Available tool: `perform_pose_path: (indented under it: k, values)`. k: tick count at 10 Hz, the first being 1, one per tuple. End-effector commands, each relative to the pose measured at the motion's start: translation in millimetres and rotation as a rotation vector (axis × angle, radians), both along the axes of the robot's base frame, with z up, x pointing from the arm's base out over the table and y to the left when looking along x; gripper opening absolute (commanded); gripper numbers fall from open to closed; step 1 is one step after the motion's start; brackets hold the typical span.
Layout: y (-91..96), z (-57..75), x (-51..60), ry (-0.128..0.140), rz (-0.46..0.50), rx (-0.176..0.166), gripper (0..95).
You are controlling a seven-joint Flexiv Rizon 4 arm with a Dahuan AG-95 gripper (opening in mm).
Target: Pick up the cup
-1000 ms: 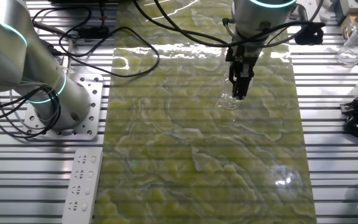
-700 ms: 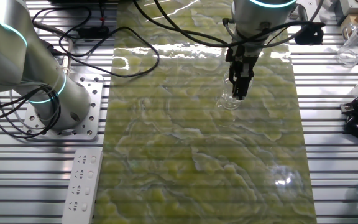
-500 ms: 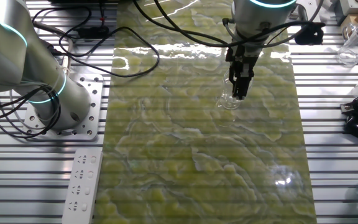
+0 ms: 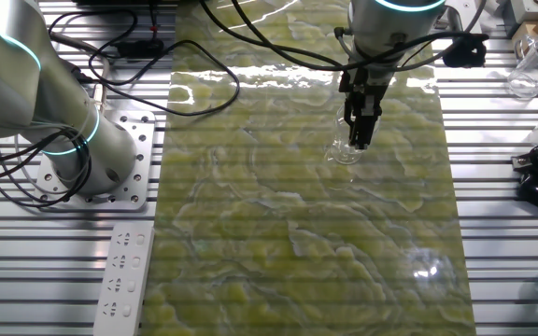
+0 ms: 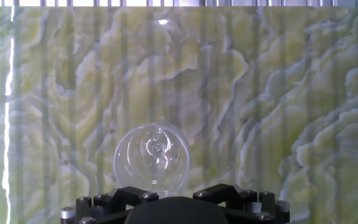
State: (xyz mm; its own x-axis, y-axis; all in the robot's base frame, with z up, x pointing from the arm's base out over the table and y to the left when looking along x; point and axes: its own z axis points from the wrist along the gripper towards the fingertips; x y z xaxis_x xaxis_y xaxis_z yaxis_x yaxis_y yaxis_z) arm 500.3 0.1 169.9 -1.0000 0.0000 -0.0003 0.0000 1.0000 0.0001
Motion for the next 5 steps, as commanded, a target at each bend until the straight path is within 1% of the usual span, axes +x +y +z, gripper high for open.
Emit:
perform_pose_path:
  k: [1, 2, 5]
  values:
    - [-0.1, 0.1, -0.3, 0.000, 0.000, 0.000, 95.0]
    - [-0.1, 0.1, -0.3, -0.130, 0.176, 0.010, 0.0]
    - [0.0, 0.1, -0.5, -0.132, 0.150, 0.004, 0.0]
